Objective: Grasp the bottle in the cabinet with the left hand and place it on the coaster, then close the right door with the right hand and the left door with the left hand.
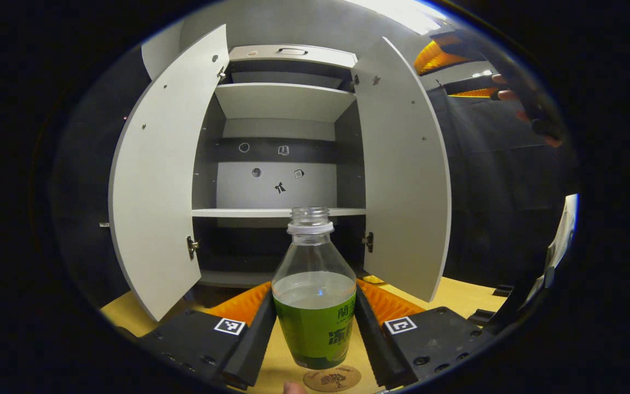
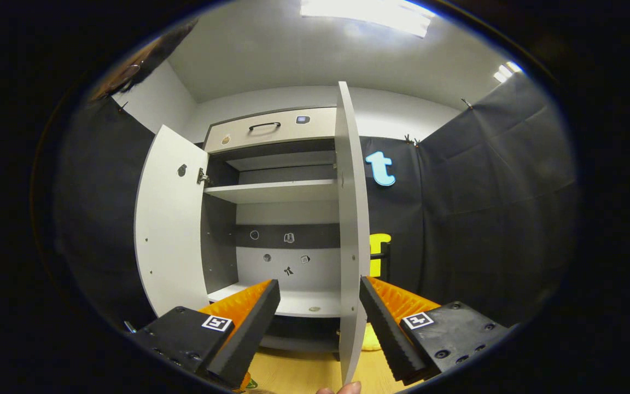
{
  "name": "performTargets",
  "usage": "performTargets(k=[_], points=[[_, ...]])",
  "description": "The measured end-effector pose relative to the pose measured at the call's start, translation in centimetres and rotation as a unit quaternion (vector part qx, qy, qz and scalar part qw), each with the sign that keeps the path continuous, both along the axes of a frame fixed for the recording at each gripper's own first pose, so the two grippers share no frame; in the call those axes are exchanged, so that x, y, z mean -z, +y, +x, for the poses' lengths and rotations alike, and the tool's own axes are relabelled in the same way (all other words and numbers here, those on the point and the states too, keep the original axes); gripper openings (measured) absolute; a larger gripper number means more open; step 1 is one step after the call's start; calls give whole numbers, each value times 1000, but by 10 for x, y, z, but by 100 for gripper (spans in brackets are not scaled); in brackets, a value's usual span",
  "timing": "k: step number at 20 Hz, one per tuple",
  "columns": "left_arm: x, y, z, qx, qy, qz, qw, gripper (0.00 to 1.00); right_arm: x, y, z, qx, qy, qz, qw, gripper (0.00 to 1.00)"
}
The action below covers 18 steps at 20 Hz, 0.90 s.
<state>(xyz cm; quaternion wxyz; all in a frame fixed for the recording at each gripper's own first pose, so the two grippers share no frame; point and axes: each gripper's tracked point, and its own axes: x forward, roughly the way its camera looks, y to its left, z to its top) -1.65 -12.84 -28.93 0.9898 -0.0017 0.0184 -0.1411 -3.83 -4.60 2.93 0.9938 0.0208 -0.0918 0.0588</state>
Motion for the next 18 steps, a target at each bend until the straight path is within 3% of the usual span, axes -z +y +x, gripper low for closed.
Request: performTargets(k=[4, 9, 18], points=[[50, -13, -2, 21, 21, 3, 1000, 77, 2, -9, 2, 3, 7, 3, 1000, 96], [95, -15, 7, 13, 44, 7, 999, 78, 11, -21, 8, 9, 26, 0, 1000, 97], [112, -19, 3, 6, 46, 23, 999, 80, 17, -32, 8, 12, 38, 4, 999, 97]])
